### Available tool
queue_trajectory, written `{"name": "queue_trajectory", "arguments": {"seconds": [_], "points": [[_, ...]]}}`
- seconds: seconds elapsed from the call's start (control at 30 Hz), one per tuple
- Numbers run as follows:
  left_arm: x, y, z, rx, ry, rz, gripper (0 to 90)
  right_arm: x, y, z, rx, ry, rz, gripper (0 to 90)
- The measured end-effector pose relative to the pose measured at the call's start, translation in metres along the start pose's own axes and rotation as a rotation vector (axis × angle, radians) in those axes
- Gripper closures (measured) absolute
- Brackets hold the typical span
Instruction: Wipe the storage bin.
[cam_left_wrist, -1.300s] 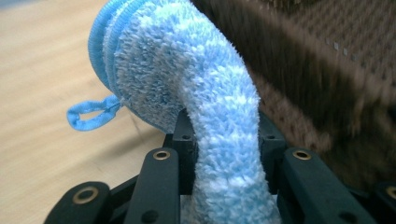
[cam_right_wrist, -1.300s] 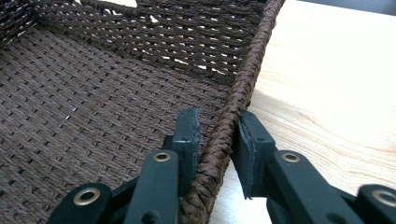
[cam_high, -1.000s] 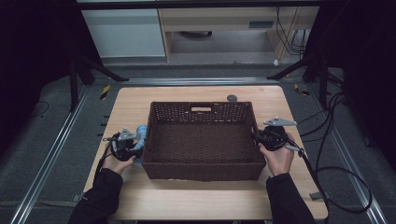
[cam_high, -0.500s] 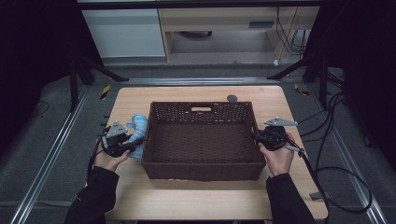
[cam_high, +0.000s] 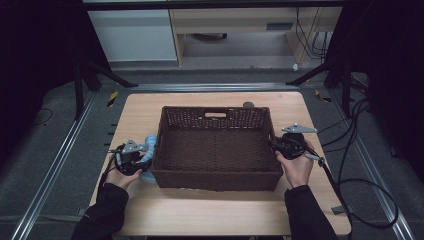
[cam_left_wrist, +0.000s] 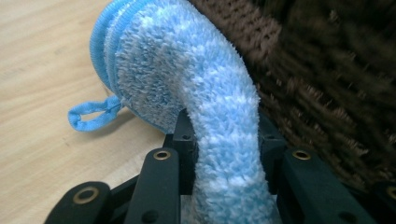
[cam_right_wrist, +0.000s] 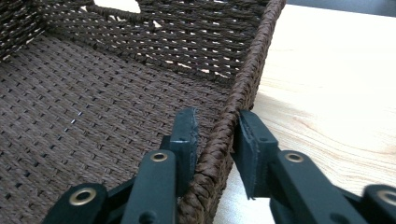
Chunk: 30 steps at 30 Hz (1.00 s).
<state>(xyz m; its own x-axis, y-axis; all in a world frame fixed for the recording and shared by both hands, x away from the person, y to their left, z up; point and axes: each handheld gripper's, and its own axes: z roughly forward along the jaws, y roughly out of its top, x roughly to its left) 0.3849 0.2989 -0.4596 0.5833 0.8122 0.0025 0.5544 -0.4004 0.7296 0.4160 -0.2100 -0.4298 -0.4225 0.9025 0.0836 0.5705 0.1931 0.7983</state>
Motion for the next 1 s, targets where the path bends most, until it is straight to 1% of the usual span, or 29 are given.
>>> {"name": "queue_trajectory", "arguments": {"seconds": [0.03, 0.07, 0.1, 0.13, 0.2, 0.23, 0.3, 0.33, 0.37, 0.4, 0.43, 0.53, 0.63, 0.67, 0.7, 0.77, 0.8, 0.87, 0.93, 1.0], "points": [[0.0, 0.006, -0.009, -0.036, 0.004, 0.002, 68.0, 0.001, 0.0, -0.001, -0.001, -0.008, -0.018, 63.4], [0.0, 0.006, -0.009, -0.036, 0.004, 0.002, 68.0, 0.001, 0.0, -0.001, -0.001, -0.008, -0.018, 63.4], [0.0, 0.009, -0.014, -0.054, 0.008, 0.003, 68.0, 0.001, 0.0, -0.001, 0.005, -0.024, -0.029, 60.3], [-0.001, 0.012, -0.02, -0.074, 0.013, 0.006, 68.0, 0.001, 0.001, -0.001, 0.009, -0.025, -0.039, 59.6], [-0.003, 0.018, -0.03, -0.104, 0.019, 0.022, 68.0, 0.001, 0.002, -0.006, 0.003, -0.003, -0.04, 57.4], [-0.004, 0.02, -0.034, -0.117, 0.02, 0.025, 68.0, 0.001, 0.002, -0.006, 0.003, -0.003, -0.04, 57.4], [-0.006, 0.022, -0.038, -0.124, 0.024, 0.036, 68.0, 0.002, 0.003, -0.01, -0.001, 0.009, -0.045, 57.0], [-0.006, 0.023, -0.039, -0.123, 0.026, 0.041, 68.0, 0.002, 0.003, -0.011, 0.004, 0.012, -0.047, 56.2], [-0.007, 0.023, -0.039, -0.122, 0.026, 0.044, 68.0, 0.003, 0.002, -0.011, 0.03, 0.024, -0.046, 56.2], [-0.007, 0.022, -0.038, -0.119, 0.025, 0.042, 68.0, 0.004, 0.001, -0.011, 0.045, 0.023, -0.061, 56.6], [-0.006, 0.021, -0.036, -0.116, 0.024, 0.04, 68.0, 0.004, 0.001, -0.011, 0.045, 0.023, -0.061, 56.6], [-0.007, 0.016, -0.032, -0.097, 0.018, 0.035, 68.0, 0.003, -0.001, -0.007, 0.095, 0.032, -0.069, 58.9], [-0.008, 0.009, -0.026, -0.073, 0.013, 0.028, 68.0, 0.003, -0.001, -0.007, 0.092, 0.036, -0.061, 59.6], [-0.01, 0.003, -0.021, -0.05, 0.011, 0.031, 68.0, 0.003, -0.001, -0.007, 0.097, 0.037, -0.058, 60.8], [-0.01, 0.003, -0.021, -0.05, 0.011, 0.031, 68.0, 0.003, -0.001, -0.007, 0.097, 0.037, -0.058, 60.8], [-0.012, -0.004, -0.017, -0.021, -0.003, 0.032, 68.0, 0.004, -0.001, -0.007, 0.1, 0.035, -0.051, 62.4], [-0.013, -0.007, -0.014, -0.007, -0.005, 0.033, 68.0, 0.005, -0.001, -0.007, 0.097, 0.021, -0.041, 65.1], [-0.015, -0.013, -0.011, 0.018, -0.011, 0.035, 68.0, 0.005, -0.001, -0.007, 0.094, 0.016, -0.037, 65.9], [-0.015, -0.015, -0.009, 0.03, -0.014, 0.036, 68.0, 0.006, -0.001, -0.006, 0.085, 0.007, -0.035, 67.4], [-0.014, -0.012, -0.011, 0.022, -0.013, 0.038, 68.0, 0.006, -0.002, -0.006, 0.072, -0.002, -0.026, 68.8]]}}
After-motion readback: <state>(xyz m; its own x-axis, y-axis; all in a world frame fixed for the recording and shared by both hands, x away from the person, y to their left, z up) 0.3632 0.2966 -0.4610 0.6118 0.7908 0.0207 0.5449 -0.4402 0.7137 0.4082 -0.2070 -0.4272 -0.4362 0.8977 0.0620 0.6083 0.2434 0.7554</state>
